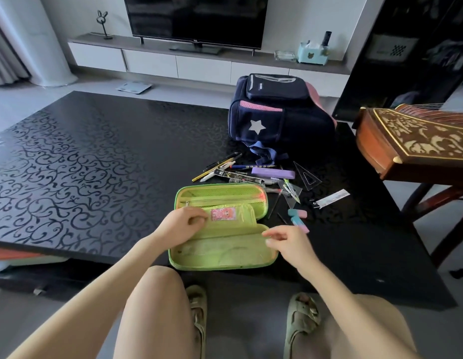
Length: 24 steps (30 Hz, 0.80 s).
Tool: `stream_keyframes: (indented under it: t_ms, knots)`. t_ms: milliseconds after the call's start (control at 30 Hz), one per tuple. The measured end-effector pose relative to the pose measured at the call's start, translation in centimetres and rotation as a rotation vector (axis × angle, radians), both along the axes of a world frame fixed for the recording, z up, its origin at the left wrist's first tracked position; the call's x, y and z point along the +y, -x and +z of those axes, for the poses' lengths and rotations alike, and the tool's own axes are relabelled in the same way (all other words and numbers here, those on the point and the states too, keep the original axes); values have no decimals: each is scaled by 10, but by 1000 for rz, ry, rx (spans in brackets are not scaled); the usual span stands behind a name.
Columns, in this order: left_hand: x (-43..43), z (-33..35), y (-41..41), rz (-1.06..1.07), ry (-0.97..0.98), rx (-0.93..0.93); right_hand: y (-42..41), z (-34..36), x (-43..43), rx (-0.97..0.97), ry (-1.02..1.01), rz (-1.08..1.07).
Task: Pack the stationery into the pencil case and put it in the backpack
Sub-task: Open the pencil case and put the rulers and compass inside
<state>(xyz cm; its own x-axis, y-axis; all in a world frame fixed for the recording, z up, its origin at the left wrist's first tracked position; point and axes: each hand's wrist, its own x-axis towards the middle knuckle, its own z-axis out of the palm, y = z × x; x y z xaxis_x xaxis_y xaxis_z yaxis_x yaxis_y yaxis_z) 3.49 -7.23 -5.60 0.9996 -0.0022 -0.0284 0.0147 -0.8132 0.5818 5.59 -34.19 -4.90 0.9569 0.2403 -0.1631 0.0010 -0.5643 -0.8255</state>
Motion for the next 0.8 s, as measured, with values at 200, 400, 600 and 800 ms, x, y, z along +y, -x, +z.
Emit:
stream_keyframes:
  t_ms: [200,400,600,800]
  knots:
    - [-10,-2,9,-105,-220,83,8,-6,20,-624,474,197]
    - [-10,-3,9,-96,-237,11,30,-13,15,-717,554,561]
    - [-11,-6,5,-88,-254,-63,32,-19,12,-794,832,597]
    - [-12,-6,2,-73,-288,-63,33,-11,21,-592,634,503]
